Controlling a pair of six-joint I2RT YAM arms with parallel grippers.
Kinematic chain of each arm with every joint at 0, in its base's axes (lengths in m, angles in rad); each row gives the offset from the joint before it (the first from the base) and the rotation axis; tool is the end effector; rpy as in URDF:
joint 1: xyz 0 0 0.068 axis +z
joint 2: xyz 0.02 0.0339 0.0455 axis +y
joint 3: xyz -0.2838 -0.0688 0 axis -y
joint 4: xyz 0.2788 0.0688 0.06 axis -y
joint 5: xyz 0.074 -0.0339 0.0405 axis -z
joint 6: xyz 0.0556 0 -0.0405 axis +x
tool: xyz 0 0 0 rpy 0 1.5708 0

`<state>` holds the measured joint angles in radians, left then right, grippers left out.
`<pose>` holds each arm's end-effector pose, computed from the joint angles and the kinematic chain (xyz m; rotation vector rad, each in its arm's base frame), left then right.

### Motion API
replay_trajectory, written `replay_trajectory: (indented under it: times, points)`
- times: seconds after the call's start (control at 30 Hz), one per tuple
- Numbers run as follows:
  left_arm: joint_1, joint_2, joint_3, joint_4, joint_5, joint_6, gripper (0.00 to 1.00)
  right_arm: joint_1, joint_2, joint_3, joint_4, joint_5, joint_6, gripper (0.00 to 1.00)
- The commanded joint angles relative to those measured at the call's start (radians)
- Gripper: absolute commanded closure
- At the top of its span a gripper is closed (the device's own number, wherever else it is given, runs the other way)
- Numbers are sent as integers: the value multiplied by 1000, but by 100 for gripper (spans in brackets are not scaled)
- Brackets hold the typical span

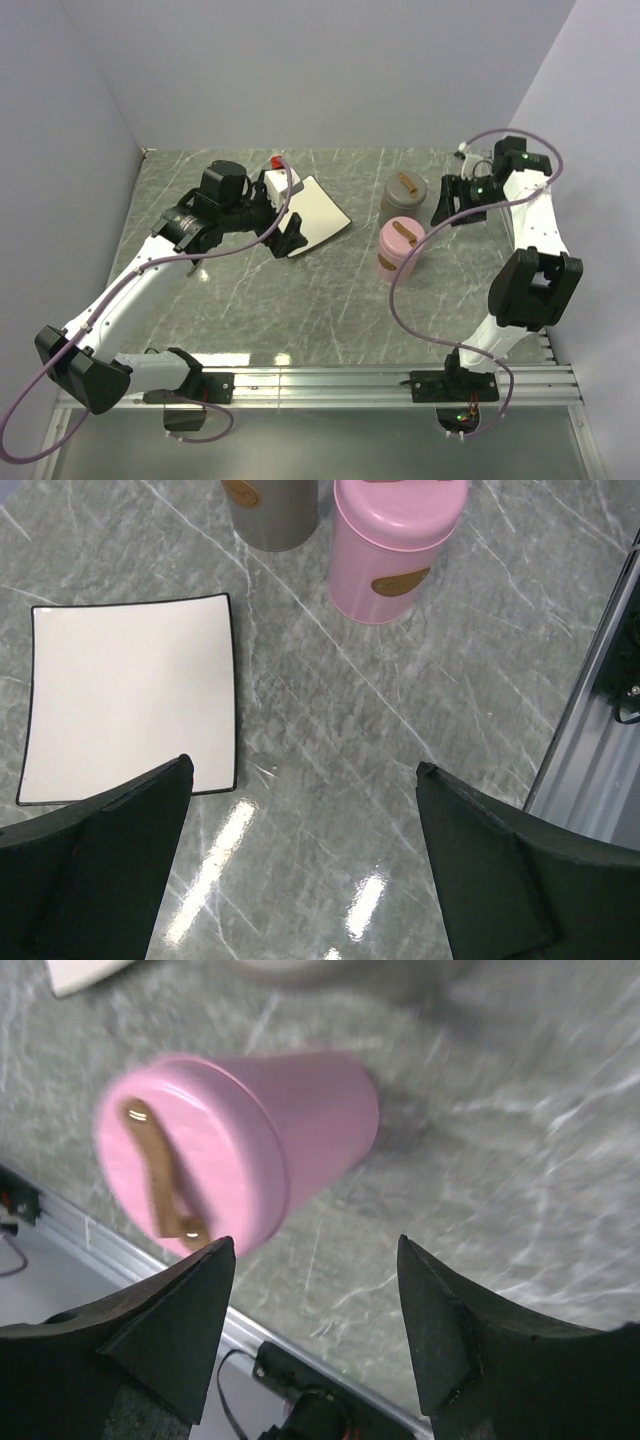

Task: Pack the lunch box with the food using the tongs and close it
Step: Move the packing box to the center of the board.

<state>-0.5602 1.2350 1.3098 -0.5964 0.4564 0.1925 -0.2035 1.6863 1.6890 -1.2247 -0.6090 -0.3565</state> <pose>0.2474 -0.1841 0.4004 1.0295 1.8408 -0.6984 0.3710 -0.0441 0.3438 -0.3384 2.5520 0.6512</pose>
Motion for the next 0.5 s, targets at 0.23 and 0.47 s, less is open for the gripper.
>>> replay_trajectory:
  times: [0.23,0.47]
  points:
    - [20,-23,23,14,54,-34,1,-20,76,-222,178,-48,56,29]
    - [25,-31,14,17,51,-34,1,-19,145,-245,303,-57,165,31]
